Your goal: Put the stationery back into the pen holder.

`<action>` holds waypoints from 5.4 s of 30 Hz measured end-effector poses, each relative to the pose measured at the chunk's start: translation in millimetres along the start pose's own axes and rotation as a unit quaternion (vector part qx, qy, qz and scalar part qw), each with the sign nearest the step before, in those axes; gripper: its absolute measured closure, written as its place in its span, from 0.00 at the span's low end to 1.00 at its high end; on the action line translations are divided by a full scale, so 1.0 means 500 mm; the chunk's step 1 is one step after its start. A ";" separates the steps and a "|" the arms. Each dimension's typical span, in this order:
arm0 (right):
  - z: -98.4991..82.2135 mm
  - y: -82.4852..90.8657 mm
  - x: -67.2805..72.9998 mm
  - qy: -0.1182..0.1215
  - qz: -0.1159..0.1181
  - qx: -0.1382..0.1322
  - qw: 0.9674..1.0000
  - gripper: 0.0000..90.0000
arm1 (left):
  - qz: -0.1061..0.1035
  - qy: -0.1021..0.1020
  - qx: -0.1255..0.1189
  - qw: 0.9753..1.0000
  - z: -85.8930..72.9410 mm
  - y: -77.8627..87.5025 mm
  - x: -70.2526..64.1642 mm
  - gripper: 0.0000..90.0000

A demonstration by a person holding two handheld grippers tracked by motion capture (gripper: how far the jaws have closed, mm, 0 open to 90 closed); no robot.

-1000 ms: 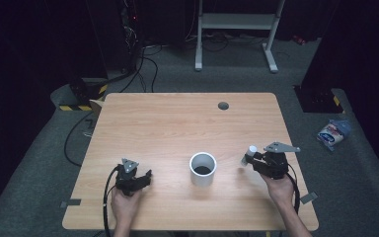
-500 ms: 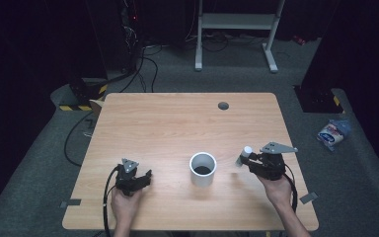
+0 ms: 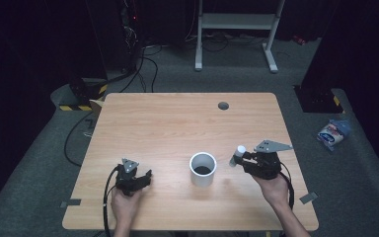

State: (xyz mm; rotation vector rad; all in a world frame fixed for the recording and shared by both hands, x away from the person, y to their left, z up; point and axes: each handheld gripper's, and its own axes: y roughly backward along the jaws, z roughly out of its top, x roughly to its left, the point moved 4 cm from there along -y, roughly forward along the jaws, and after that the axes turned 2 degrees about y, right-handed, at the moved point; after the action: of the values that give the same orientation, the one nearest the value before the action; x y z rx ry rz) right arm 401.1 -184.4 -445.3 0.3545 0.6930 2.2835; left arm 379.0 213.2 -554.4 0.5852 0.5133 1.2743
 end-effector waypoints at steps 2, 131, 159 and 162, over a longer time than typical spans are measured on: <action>0.002 0.000 0.002 0.001 0.001 0.002 1.000 0.73 | 0.000 0.000 0.001 1.000 0.000 0.000 0.000 0.33; 0.039 -0.140 0.128 0.063 0.068 0.035 0.995 0.63 | -0.001 0.000 0.000 1.000 0.000 0.000 0.001 0.33; 0.047 -0.074 0.093 0.040 0.058 -0.010 0.998 0.56 | 0.001 -0.002 0.000 1.000 0.001 -0.001 0.000 0.33; 0.043 -0.067 0.088 0.040 0.054 -0.012 0.998 0.56 | 0.001 -0.001 0.000 1.000 0.001 -0.001 0.000 0.33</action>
State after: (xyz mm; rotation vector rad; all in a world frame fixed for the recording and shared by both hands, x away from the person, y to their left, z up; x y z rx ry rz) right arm 397.9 -125.0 -444.5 0.2974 0.7024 2.4180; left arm 379.6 213.1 -554.5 0.5863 0.5113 1.2760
